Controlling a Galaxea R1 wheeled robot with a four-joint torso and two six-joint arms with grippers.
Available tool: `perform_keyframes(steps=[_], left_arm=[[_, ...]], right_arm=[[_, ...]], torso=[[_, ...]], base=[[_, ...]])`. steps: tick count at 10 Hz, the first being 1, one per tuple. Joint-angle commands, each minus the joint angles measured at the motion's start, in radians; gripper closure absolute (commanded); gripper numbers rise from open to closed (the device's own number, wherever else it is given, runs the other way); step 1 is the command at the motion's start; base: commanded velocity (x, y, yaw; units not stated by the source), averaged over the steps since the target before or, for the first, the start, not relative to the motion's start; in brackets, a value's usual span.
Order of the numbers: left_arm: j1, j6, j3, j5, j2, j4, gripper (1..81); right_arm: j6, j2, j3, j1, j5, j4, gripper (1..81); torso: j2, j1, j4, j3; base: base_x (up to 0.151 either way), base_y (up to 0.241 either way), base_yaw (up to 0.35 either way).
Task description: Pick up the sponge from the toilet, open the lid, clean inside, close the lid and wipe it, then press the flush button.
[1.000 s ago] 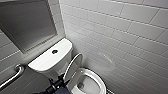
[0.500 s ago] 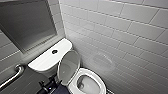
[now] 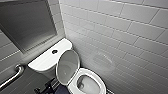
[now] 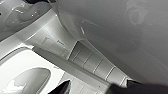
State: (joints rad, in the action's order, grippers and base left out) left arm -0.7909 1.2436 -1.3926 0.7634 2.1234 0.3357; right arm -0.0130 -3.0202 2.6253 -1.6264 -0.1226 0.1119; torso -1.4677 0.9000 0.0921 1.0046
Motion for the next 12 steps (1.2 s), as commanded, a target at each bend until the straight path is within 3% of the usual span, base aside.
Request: perform_keyframes(steps=[1, 2, 4, 6, 9, 10, 11, 12], left_arm=[[0.028, -0.003, 0.029, -0.013, -0.049, -0.077, 1.0], [-0.012, -0.006, 0.005, -0.022, -0.045, -0.188, 1.0], [-0.13, -0.001, -0.093, -0.026, -0.022, -0.543, 1.0], [-0.259, 0.002, -0.242, -0.036, 0.015, -0.781, 1.0], [-0.383, 0.022, -0.512, -0.097, 0.13, -1.226, 1.0], [-0.417, 0.034, -0.579, -0.147, 0.177, -1.355, 1.0], [-0.442, 0.048, -0.612, -0.197, 0.21, -1.421, 1.0], [-0.462, 0.068, -0.646, -0.301, 0.256, -1.48, 1.0]], right_arm=[[0.004, 0.011, -0.001, -0.025, 0.089, 0.002, 81.1], [0.002, 0.019, 0.002, -0.021, 0.09, 0.003, 81.1], [0.001, 0.027, -0.004, -0.016, 0.09, -0.003, 81.1], [-0.007, 0.027, -0.005, -0.013, 0.087, -0.009, 81.1], [-0.01, 0.068, -0.058, -0.013, 0.08, -0.023, 81.1], [-0.01, 0.104, -0.125, -0.014, 0.074, -0.029, 81.1], [-0.01, 0.132, -0.178, -0.019, 0.054, -0.029, 81.1], [-0.01, 0.163, -0.24, -0.024, 0.015, -0.029, 81.1]], torso=[[0.0, 0.0, 0.0, 0.0], [0.0, 0.0, 0.0, 0.0], [0.0, 0.0, 0.0, 0.0], [0.0, 0.0, 0.0, 0.0], [0.0, 0.0, 0.0, 0.0], [0.0, 0.0, 0.0, 0.0], [0.0, 0.0, 0.0, 0.0], [0.0, 0.0, 0.0, 0.0]], base=[[0.0, 0.0, 0.0], [0.0, 0.0, 0.0], [0.0, 0.0, 0.0], [0.0, 0.0, 0.0], [0.0, 0.0, 0.0], [0.0, 0.0, 0.0], [0.0, 0.0, 0.0], [0.0, 0.0, 0.0]])
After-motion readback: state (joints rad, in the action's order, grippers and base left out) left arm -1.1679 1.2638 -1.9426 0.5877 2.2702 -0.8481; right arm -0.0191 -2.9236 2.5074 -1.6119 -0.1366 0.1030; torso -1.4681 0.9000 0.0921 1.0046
